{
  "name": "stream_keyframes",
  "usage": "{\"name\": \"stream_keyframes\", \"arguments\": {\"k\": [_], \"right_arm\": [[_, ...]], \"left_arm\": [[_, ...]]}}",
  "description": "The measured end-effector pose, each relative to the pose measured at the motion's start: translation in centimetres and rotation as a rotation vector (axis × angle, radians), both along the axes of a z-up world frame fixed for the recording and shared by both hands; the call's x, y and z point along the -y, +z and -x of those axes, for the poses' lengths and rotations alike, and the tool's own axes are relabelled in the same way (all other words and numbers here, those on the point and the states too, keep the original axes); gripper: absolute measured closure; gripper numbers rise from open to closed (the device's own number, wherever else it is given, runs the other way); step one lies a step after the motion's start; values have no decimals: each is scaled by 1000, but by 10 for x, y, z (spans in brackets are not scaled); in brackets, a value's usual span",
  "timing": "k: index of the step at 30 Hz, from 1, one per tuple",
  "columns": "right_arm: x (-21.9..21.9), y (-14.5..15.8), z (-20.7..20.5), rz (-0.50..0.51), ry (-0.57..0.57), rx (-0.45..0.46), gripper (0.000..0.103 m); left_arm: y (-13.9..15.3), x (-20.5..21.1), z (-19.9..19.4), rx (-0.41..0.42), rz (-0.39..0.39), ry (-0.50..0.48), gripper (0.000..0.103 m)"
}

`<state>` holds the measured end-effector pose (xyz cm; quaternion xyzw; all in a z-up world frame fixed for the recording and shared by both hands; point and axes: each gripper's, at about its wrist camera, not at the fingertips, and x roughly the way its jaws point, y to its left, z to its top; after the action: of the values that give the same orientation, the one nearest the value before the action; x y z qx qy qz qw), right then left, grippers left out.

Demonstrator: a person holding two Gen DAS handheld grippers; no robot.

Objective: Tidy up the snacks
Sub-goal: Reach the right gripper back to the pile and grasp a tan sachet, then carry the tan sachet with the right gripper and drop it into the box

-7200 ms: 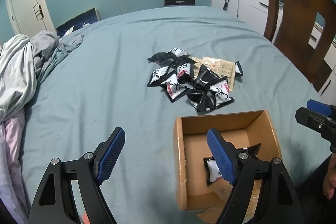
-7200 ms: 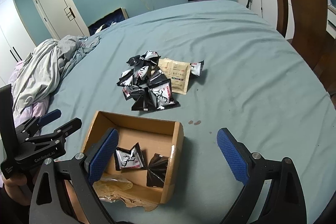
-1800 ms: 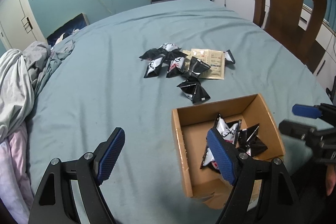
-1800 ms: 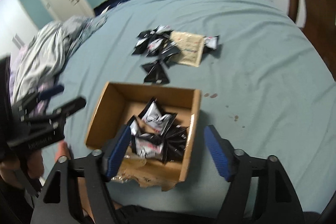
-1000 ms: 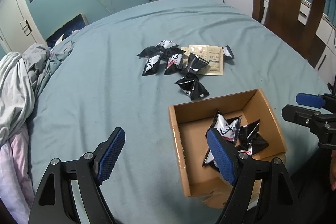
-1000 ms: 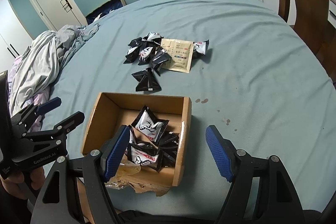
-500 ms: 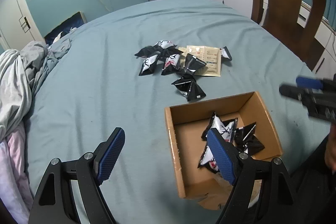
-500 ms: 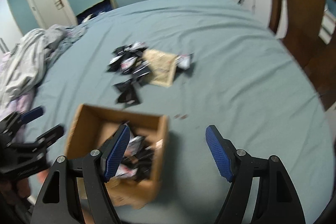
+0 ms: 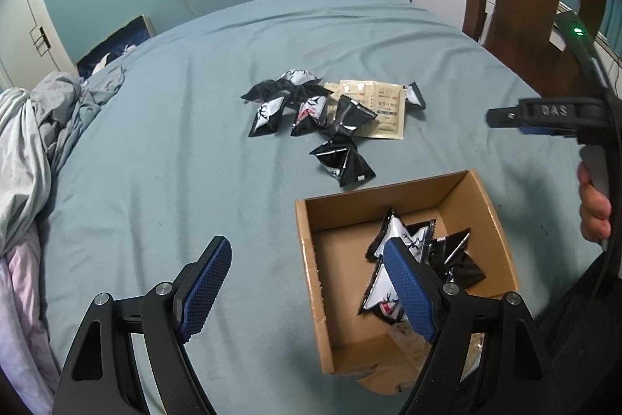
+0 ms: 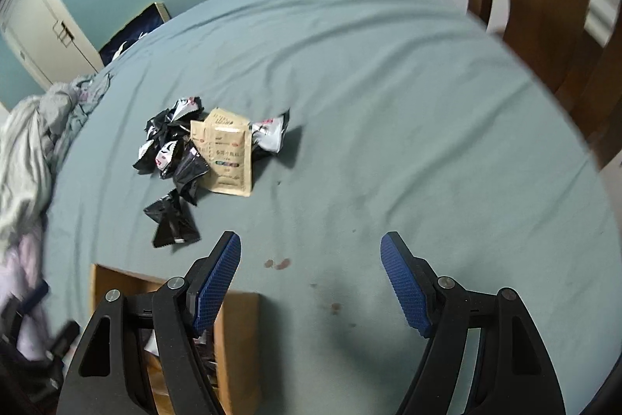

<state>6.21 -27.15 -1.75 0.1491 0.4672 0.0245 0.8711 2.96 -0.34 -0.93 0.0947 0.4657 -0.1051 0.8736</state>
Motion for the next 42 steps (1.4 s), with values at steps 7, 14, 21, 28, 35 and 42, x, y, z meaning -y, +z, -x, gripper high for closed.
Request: {"name": "stream_keyframes", "arguments": {"k": [7, 14, 21, 28, 35, 42], "right_arm": [[-8, -19, -52, -34, 79, -79, 29], [-33, -35, -96, 82, 156, -72, 29], [-50, -46, -132, 61, 255, -66, 29], [-58, -63, -163, 19, 314, -47, 29], [-64, -55, -164, -1, 365, 24, 77], [-44, -33, -147, -146, 338, 84, 101]], "left_arm": [[-8, -1, -6, -40, 2, -8, 22], [-11, -3, -12, -63, 22, -11, 22], [-20, -4, -20, -139, 66, 0, 22], [-28, 2, -29, -169, 77, -5, 22], [-29, 2, -44, -161, 78, 20, 22], [-32, -5, -68, -136, 97, 65, 22]]}}
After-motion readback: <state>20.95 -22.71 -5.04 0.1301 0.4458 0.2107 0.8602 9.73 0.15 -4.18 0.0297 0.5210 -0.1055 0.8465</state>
